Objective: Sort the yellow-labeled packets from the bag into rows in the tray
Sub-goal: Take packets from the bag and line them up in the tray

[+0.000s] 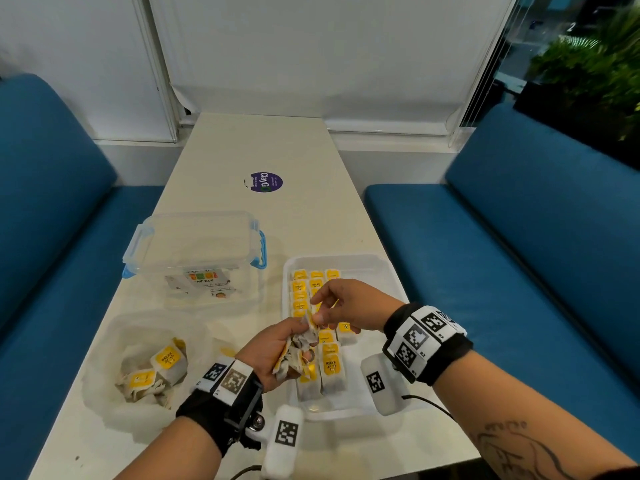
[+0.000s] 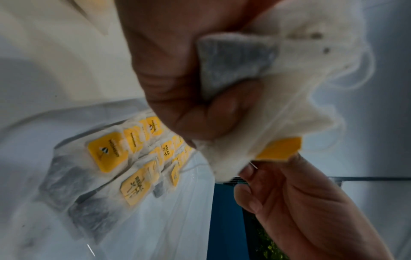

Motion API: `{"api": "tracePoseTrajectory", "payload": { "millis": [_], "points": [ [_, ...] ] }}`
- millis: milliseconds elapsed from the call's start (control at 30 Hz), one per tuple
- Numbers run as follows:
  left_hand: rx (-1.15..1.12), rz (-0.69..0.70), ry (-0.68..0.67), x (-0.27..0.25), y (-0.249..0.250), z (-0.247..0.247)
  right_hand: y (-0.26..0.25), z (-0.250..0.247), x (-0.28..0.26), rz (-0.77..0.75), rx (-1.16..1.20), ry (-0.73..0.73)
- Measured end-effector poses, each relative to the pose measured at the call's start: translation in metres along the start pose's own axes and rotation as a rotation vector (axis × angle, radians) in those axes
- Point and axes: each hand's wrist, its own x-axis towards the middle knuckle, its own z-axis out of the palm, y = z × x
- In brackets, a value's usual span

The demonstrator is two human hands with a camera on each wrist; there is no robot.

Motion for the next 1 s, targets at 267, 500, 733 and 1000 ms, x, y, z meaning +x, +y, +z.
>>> {"api": "tracePoseTrajectory", "payload": {
  "millis": [267, 500, 733, 1000],
  "points": [
    [0.228, 0.172, 0.122, 0.005, -0.005, 0.006, 0.001, 0.008, -0.002, 0.105, 0.027, -0.013],
    [0.257, 0.204, 0.177, 0.006, -0.006, 0.008, -0.004, 0.008, -0.003, 0.037, 0.058, 0.127],
    [0.112, 0.141, 0.206, 0.007, -0.006, 0.001, 0.002, -0.014, -0.005, -0.032, 0.236, 0.302],
    [0.065, 0.120, 0.218, 0.009, -0.007, -0.004, 0.023, -0.028, -0.002, 0.023, 0.098, 0.429]
  ]
}}
